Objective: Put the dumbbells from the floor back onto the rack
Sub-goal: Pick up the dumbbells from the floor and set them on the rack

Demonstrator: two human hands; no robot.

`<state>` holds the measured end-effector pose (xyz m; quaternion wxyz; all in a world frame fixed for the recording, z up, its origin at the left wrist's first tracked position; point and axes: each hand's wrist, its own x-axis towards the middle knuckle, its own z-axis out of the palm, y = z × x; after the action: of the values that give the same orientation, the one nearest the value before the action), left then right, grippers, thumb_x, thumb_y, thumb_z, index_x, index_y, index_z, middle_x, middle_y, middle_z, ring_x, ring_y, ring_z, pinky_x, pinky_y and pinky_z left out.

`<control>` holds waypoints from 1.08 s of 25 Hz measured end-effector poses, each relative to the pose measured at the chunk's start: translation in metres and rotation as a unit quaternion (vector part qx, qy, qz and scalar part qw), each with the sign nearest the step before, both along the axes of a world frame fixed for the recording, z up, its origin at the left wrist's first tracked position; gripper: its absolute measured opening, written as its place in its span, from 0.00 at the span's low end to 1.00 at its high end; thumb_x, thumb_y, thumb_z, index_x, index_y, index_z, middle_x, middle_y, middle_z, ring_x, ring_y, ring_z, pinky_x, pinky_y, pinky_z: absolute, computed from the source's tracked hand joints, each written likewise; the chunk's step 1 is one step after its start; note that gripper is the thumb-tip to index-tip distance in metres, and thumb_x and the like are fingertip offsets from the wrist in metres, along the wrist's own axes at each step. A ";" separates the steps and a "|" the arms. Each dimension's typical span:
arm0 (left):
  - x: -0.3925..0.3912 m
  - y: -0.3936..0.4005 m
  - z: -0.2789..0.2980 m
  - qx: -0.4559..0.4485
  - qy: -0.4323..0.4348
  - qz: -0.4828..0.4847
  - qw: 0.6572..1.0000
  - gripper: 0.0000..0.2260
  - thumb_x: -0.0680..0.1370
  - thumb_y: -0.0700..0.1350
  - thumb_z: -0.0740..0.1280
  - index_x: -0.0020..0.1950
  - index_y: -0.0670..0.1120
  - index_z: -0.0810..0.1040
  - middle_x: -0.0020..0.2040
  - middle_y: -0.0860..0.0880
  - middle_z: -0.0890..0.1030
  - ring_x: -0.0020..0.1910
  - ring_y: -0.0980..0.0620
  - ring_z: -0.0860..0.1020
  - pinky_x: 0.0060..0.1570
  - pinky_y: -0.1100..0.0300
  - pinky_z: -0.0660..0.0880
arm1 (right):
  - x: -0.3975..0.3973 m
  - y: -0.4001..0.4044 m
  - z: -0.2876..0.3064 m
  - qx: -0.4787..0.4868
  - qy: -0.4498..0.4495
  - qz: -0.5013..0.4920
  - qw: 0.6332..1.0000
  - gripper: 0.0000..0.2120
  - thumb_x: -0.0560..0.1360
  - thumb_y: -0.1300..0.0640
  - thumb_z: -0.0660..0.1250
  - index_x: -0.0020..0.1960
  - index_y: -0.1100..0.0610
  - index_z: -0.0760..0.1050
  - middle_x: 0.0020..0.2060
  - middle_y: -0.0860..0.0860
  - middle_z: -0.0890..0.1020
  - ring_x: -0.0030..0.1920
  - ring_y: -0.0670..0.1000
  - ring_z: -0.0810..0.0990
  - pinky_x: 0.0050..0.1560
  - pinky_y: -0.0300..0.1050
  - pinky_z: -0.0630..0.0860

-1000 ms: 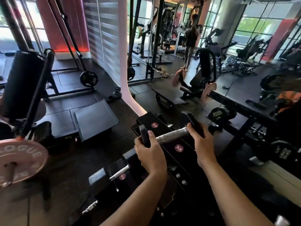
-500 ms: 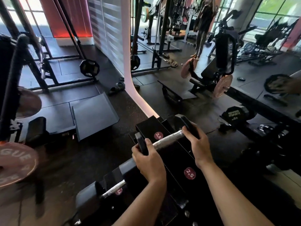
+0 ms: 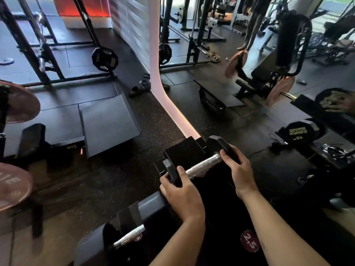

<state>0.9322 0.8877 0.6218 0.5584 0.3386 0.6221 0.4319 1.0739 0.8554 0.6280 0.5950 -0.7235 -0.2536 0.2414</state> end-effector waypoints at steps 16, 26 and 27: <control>-0.019 0.002 -0.008 -0.038 -0.141 -0.087 0.985 0.41 0.74 0.63 0.73 0.81 0.59 0.55 0.81 0.46 0.60 0.78 0.45 0.62 0.67 0.51 0.63 | 0.004 -0.027 0.028 -0.083 0.003 0.057 0.995 0.27 0.72 0.34 0.71 0.70 0.35 0.73 0.63 0.45 0.82 0.65 0.47 0.79 0.70 0.52 0.72; 0.008 -0.091 0.097 0.252 -0.005 -0.306 0.918 0.42 0.73 0.70 0.66 0.82 0.52 0.60 0.82 0.51 0.60 0.82 0.52 0.51 0.80 0.44 0.43 | -0.031 -0.195 0.120 0.004 -0.037 -0.117 0.992 0.30 0.73 0.25 0.58 0.71 0.34 0.71 0.67 0.42 0.79 0.68 0.42 0.76 0.76 0.57 0.65; 0.013 -0.110 0.107 0.256 -0.031 -0.343 0.903 0.42 0.73 0.71 0.66 0.81 0.53 0.61 0.81 0.52 0.62 0.82 0.52 0.54 0.80 0.44 0.48 | -0.033 -0.221 0.128 0.007 -0.050 -0.148 0.988 0.28 0.74 0.27 0.57 0.72 0.34 0.70 0.67 0.42 0.79 0.68 0.42 0.76 0.76 0.57 0.64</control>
<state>0.9447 0.7774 0.7286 0.5848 0.6487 0.3179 0.3689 1.0412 0.6345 0.7564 0.6161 -0.7599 -0.1744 0.1125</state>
